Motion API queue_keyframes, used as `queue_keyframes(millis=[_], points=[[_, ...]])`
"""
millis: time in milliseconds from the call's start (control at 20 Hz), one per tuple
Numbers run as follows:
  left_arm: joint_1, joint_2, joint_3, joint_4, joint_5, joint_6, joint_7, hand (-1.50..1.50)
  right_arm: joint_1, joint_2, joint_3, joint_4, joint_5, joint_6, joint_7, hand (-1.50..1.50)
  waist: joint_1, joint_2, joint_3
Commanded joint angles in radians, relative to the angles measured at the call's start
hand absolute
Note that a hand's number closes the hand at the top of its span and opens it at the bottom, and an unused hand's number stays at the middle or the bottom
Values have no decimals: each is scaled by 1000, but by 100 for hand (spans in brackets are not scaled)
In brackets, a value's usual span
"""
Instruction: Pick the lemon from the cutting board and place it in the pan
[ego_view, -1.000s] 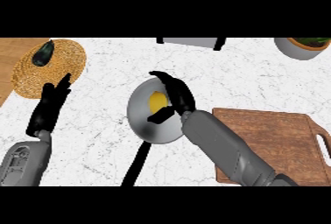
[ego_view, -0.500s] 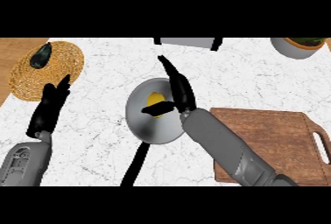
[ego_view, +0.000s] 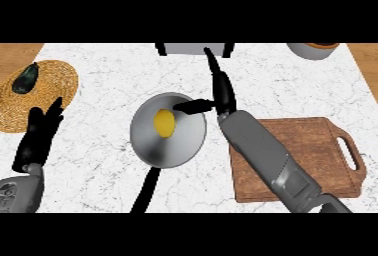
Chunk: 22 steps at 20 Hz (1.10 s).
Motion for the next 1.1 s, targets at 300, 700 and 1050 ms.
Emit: queue_keyframes(millis=[300, 700, 1050], points=[[75, -14, 18, -56, -1, 21, 1, 0, 131, -290, -145, -75, -58, 339, -103, -150, -51, -12, -1], [70, 5, 35, -53, 3, -8, 2, 0, 230, -459, -198, -142, -13, 536, -82, -150, -49, -12, -1], [65, -18, 26, -53, -11, 2, 14, 0, 260, -585, -310, -94, -2, 724, -174, -150, -42, -9, -1]])
